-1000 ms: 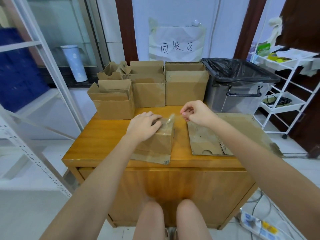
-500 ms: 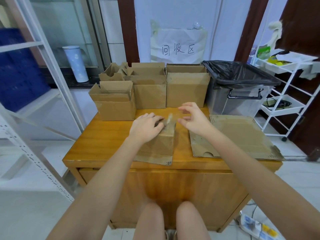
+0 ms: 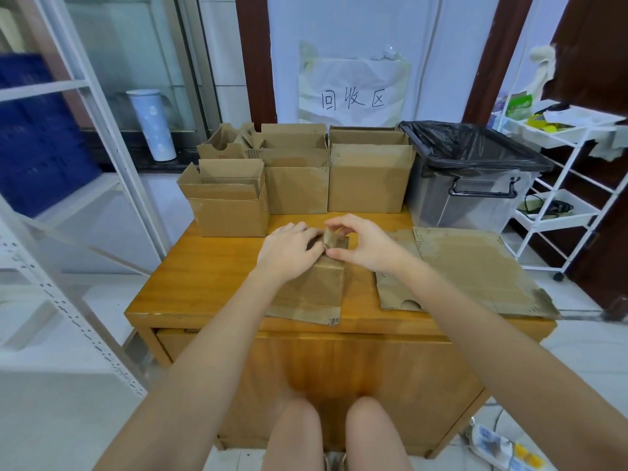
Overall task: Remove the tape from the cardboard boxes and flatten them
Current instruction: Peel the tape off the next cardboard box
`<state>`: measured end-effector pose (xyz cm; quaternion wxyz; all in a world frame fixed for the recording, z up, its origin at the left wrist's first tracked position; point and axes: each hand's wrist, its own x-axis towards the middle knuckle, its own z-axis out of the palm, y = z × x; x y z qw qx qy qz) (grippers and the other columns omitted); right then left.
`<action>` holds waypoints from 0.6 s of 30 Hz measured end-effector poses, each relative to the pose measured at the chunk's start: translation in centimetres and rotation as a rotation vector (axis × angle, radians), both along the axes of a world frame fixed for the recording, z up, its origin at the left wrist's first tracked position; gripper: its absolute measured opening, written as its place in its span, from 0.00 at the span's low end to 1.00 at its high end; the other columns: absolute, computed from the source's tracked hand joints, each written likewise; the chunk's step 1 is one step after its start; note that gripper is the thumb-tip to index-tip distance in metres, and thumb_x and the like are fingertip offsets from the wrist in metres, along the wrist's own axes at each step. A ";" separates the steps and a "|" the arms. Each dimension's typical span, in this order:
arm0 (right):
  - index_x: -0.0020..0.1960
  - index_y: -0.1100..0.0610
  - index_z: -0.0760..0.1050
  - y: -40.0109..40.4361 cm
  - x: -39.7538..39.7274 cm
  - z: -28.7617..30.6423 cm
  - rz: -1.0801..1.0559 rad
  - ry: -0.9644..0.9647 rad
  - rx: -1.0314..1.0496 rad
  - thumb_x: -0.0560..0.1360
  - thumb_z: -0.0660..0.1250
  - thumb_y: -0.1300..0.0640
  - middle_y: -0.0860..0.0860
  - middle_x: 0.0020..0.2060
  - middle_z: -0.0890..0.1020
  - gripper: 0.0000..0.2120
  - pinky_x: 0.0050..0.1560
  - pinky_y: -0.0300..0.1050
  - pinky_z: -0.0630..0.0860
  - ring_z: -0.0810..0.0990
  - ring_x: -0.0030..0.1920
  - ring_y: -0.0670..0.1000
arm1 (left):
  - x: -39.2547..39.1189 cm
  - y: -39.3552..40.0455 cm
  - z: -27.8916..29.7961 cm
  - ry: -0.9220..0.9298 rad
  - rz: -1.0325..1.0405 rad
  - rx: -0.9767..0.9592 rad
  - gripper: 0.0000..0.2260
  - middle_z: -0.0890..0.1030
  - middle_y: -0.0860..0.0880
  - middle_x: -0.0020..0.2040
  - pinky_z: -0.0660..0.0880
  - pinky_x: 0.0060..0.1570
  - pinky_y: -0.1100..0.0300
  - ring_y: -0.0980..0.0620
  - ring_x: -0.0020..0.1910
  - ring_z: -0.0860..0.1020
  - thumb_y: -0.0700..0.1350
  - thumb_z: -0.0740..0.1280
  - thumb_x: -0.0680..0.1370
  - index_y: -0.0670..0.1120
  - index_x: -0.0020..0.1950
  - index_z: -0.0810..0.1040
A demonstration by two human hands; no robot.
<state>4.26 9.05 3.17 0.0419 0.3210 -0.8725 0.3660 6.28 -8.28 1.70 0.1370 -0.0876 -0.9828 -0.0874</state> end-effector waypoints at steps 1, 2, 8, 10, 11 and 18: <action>0.66 0.56 0.73 0.1 0.0 0.0 0.001 0.003 -0.017 0.71 0.74 0.58 0.47 0.57 0.75 0.24 0.59 0.37 0.71 0.75 0.54 0.46 | 0.0 0.0 0.0 0.000 0.000 0.002 0.19 0.76 0.50 0.62 0.69 0.55 0.57 0.50 0.60 0.72 0.54 0.52 0.82 0.53 0.70 0.71; 0.65 0.56 0.73 0.2 -0.1 0.0 -0.006 -0.001 -0.046 0.71 0.75 0.59 0.47 0.56 0.76 0.24 0.59 0.38 0.72 0.76 0.53 0.47 | 0.0 0.0 0.0 0.000 0.000 0.005 0.19 0.76 0.50 0.62 0.68 0.55 0.57 0.50 0.60 0.72 0.54 0.52 0.82 0.53 0.70 0.71; 0.65 0.55 0.73 1.3 -0.3 -1.1 0.002 -0.006 -0.159 0.72 0.73 0.59 0.48 0.51 0.77 0.23 0.59 0.43 0.73 0.76 0.49 0.48 | 0.0 0.0 0.1 -0.003 0.005 0.013 0.19 0.75 0.51 0.63 0.68 0.56 0.57 0.51 0.61 0.71 0.54 0.52 0.82 0.54 0.71 0.70; 0.62 0.54 0.76 1.2 -0.1 -1.5 -0.017 0.179 -0.074 0.74 0.71 0.55 0.46 0.50 0.77 0.17 0.59 0.44 0.70 0.74 0.52 0.48 | 0.0 0.0 0.1 -0.002 0.007 0.014 0.19 0.75 0.51 0.63 0.67 0.56 0.58 0.51 0.62 0.71 0.54 0.52 0.82 0.54 0.71 0.70; 0.62 0.53 0.77 1.1 -0.2 -1.6 -0.050 0.257 -0.010 0.75 0.70 0.52 0.45 0.51 0.77 0.16 0.60 0.46 0.68 0.72 0.55 0.49 | 0.0 0.0 0.1 -0.003 0.007 0.015 0.19 0.75 0.51 0.63 0.67 0.55 0.58 0.51 0.62 0.71 0.54 0.52 0.82 0.54 0.71 0.70; 0.73 0.56 0.66 3.2 -0.7 -0.8 0.090 0.187 0.294 0.79 0.63 0.55 0.50 0.63 0.69 0.23 0.67 0.48 0.66 0.65 0.63 0.47 | 0.0 0.1 0.0 -0.011 0.016 0.011 0.19 0.75 0.52 0.63 0.67 0.55 0.58 0.52 0.62 0.71 0.55 0.51 0.82 0.54 0.71 0.70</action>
